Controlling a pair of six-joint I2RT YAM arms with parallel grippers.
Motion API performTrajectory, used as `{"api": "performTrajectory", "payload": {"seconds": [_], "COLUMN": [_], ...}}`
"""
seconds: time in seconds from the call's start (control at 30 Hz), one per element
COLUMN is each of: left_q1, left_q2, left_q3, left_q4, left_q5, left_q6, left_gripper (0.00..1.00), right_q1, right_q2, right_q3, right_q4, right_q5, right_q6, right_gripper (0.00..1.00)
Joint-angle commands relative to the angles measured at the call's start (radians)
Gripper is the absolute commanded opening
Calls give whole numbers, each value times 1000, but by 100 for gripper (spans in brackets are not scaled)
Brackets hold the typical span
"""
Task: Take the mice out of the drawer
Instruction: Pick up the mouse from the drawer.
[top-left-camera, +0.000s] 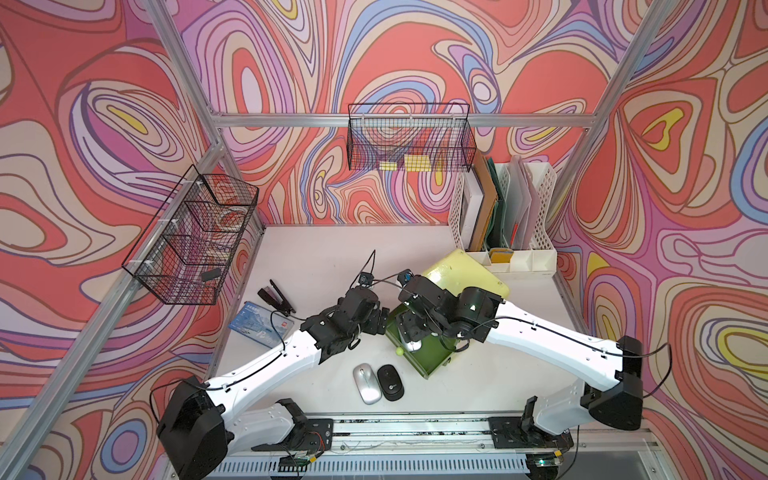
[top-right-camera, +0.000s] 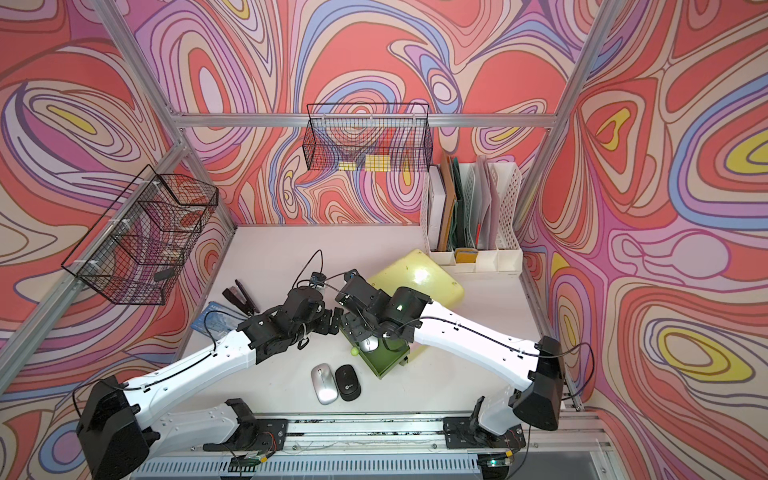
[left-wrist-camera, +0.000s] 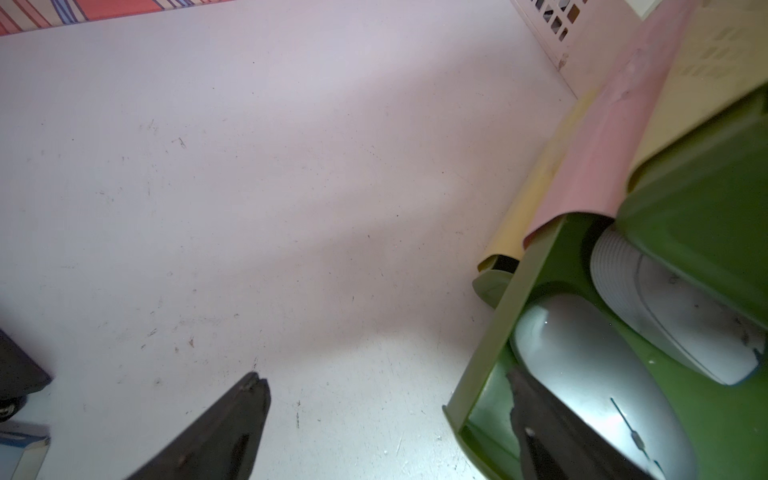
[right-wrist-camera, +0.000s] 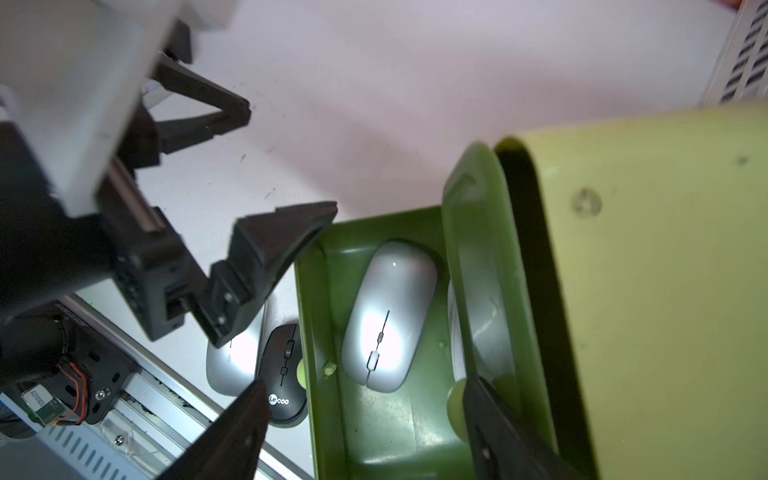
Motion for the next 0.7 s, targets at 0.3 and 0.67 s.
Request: {"api": "performTrajectory", "payload": {"seconds": [0.3, 0.67], "left_q1": [126, 155], "left_q2": [32, 54], "left_q3": [-64, -52], "left_q4": [20, 30], "left_q5": [-4, 65], "left_q6": [-62, -25], "left_gripper": [95, 95], "right_q1": [38, 37], "right_q2": [5, 118], "right_q3": [-58, -39], "right_q4": [61, 11], "right_q5": [12, 108], "right_q6": [174, 197], "right_gripper": [63, 61]}}
